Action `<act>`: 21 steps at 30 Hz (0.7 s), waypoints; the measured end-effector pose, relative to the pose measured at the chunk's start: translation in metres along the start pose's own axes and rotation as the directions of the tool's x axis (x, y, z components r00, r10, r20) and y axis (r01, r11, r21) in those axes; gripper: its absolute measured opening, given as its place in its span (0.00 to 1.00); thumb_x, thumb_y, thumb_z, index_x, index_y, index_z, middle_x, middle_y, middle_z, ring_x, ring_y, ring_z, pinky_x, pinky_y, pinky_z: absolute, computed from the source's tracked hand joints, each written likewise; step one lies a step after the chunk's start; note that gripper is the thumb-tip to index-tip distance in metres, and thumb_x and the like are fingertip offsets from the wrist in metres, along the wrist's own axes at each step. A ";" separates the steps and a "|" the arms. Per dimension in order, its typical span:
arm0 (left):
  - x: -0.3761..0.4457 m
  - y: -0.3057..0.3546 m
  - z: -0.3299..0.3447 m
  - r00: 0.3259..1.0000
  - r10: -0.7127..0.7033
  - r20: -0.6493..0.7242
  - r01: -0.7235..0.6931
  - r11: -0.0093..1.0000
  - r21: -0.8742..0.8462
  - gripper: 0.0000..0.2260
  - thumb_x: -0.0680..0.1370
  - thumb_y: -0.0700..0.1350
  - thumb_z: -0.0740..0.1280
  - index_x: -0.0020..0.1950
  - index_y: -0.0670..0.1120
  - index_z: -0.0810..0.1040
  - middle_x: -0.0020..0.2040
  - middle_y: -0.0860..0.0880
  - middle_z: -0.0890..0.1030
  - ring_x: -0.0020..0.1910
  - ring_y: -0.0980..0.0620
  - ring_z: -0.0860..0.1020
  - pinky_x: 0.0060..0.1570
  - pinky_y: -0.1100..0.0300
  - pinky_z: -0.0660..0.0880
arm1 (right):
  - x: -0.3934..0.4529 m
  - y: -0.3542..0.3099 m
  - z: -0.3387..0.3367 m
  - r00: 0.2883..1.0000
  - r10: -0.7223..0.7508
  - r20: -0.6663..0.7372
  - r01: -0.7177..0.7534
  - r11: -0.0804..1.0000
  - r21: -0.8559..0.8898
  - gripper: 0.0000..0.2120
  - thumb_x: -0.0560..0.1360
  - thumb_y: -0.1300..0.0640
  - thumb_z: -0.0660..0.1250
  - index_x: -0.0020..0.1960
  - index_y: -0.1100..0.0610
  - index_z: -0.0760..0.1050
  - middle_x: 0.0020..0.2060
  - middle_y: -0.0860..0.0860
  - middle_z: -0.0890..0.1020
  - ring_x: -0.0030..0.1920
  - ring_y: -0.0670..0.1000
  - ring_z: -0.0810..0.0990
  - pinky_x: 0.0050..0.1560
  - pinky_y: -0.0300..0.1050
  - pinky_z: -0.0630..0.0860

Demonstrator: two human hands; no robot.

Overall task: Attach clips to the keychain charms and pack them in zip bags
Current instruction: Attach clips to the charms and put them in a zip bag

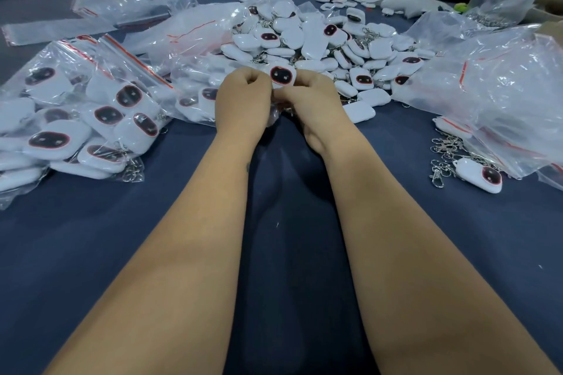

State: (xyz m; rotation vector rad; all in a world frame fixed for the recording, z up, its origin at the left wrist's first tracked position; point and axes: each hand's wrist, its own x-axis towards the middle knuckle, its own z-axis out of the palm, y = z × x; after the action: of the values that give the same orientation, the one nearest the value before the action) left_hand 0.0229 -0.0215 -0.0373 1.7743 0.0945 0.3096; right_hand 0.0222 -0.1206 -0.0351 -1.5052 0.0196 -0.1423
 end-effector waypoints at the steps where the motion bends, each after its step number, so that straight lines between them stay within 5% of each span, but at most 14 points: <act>1: 0.000 0.000 0.000 1.000 -0.010 0.006 0.010 1.000 -0.007 0.08 0.73 0.42 0.60 0.33 0.48 0.72 0.27 0.51 0.75 0.28 0.49 0.72 0.33 0.57 0.70 | 0.001 0.001 0.000 1.000 0.006 -0.007 -0.006 1.000 -0.020 0.10 0.69 0.75 0.65 0.50 0.70 0.77 0.38 0.59 0.79 0.40 0.55 0.77 0.42 0.49 0.75; 6: 0.000 0.001 0.001 0.999 -0.045 0.022 0.046 0.998 -0.036 0.07 0.71 0.42 0.58 0.39 0.44 0.75 0.29 0.42 0.77 0.31 0.46 0.75 0.40 0.45 0.78 | 0.003 0.003 0.001 0.999 0.017 -0.036 -0.018 0.999 -0.031 0.20 0.70 0.74 0.64 0.59 0.59 0.75 0.42 0.54 0.82 0.42 0.52 0.80 0.46 0.49 0.80; 9: -0.001 0.001 0.002 0.999 -0.037 0.015 0.037 0.999 -0.023 0.08 0.71 0.43 0.57 0.39 0.44 0.75 0.31 0.42 0.77 0.32 0.46 0.75 0.44 0.41 0.79 | 0.003 0.002 0.000 0.999 0.006 -0.046 -0.009 0.998 -0.059 0.21 0.69 0.74 0.64 0.56 0.56 0.76 0.42 0.54 0.82 0.42 0.52 0.80 0.48 0.52 0.81; 14: -0.002 0.001 0.004 0.999 -0.042 0.004 0.042 0.999 -0.013 0.08 0.72 0.45 0.59 0.33 0.49 0.72 0.25 0.53 0.74 0.27 0.50 0.73 0.37 0.53 0.72 | 0.002 0.000 -0.002 0.999 -0.007 0.048 0.008 1.000 -0.030 0.20 0.68 0.75 0.61 0.49 0.55 0.80 0.35 0.54 0.82 0.34 0.52 0.80 0.38 0.46 0.79; 21: -0.003 -0.001 0.005 1.000 -0.010 0.028 0.009 1.000 0.023 0.06 0.74 0.49 0.62 0.38 0.52 0.76 0.28 0.55 0.77 0.29 0.54 0.76 0.39 0.54 0.74 | 0.002 0.001 -0.001 0.998 -0.031 0.058 0.035 0.997 -0.063 0.19 0.70 0.73 0.61 0.48 0.52 0.80 0.39 0.54 0.83 0.38 0.53 0.81 0.42 0.46 0.80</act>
State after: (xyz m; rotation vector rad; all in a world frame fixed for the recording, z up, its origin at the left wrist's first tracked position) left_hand 0.0214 -0.0263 -0.0399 1.8003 0.0867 0.2775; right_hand 0.0243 -0.1219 -0.0359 -1.5739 -0.0473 -0.1260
